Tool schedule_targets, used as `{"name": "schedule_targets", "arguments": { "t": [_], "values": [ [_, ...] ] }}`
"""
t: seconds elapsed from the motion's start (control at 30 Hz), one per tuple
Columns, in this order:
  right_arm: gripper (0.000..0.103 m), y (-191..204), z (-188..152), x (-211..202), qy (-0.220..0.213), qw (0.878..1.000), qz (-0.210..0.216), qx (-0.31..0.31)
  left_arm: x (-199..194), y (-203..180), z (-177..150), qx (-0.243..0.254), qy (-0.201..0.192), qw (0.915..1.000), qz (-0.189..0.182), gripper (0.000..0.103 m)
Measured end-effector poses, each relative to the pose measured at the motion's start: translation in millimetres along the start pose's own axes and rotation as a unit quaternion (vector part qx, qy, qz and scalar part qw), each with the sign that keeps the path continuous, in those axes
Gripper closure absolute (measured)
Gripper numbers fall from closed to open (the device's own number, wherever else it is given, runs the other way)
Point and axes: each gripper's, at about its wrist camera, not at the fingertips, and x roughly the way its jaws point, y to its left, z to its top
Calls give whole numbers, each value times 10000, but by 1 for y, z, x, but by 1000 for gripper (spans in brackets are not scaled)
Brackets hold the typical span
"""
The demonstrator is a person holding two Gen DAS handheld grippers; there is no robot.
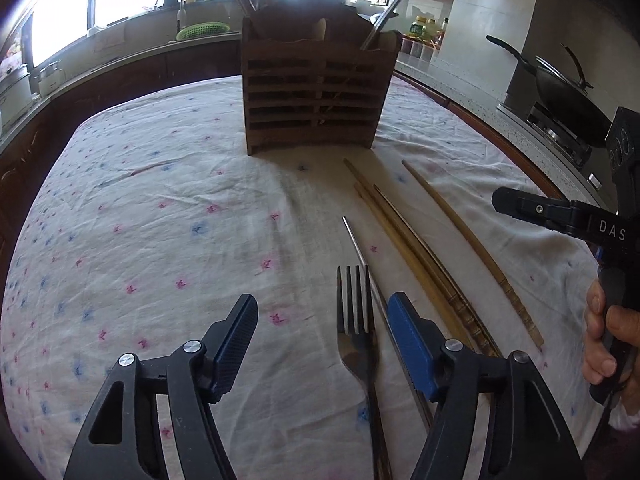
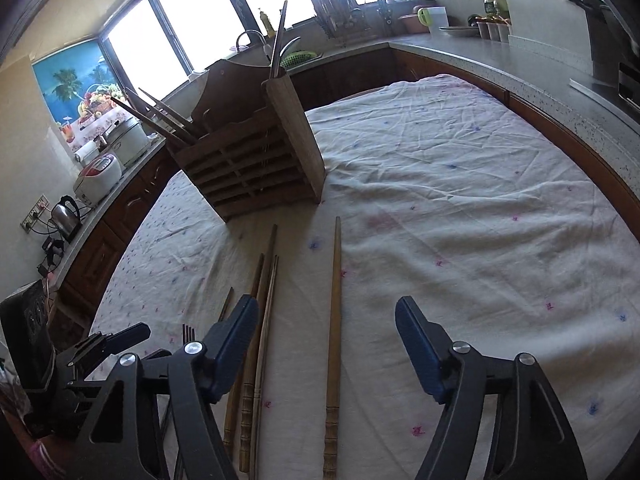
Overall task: Organize utensils
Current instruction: 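Grasp the metal fork with the left gripper while the right grasps a wooden chopstick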
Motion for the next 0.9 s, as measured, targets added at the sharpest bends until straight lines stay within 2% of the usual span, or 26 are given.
{"name": "schedule_targets", "arguments": {
  "t": [0.07, 0.17, 0.2, 0.23, 0.27, 0.5, 0.57, 0.7, 0.77, 0.9],
  "values": [
    [37, -2, 0, 1, 18, 10000, -17, 39, 11, -5, 3, 170, 205, 9996, 74, 39],
    [37, -4, -1, 2, 38, 10000, 18, 78, 17, -10, 8, 278, 168, 9994, 132, 49],
    [37, -4, -1, 2, 45, 9999, 20, 90, 18, -10, 9, 230, 165, 9996, 77, 60],
    [37, -4, 0, 2, 63, 9999, 17, 90, 19, -9, 10, 179, 163, 9997, 37, 76],
    [37, -3, 0, 3, 77, 9999, 14, 82, 21, -8, 10, 153, 180, 9997, 69, 82],
    [41, 2, 4, 10, 151, 9999, 1, -14, 6, 9, 1, 46, 62, 9997, 225, 84],
    [42, 4, 6, 16, 198, 9998, -31, -88, -1, 19, -1, -141, 31, 9996, 247, 84],
    [46, 9, 15, 33, 332, 9989, -177, -295, -3, 40, -5, -565, 157, 9983, 39, 81],
    [53, 12, 22, 46, 454, 9977, -262, -420, -3, 46, -5, -704, 185, 9973, 4, 76],
    [61, 21, 32, 74, 700, 9933, -509, -760, -1, 43, -3, -635, 206, 9978, 59, 76]
  ]
}}
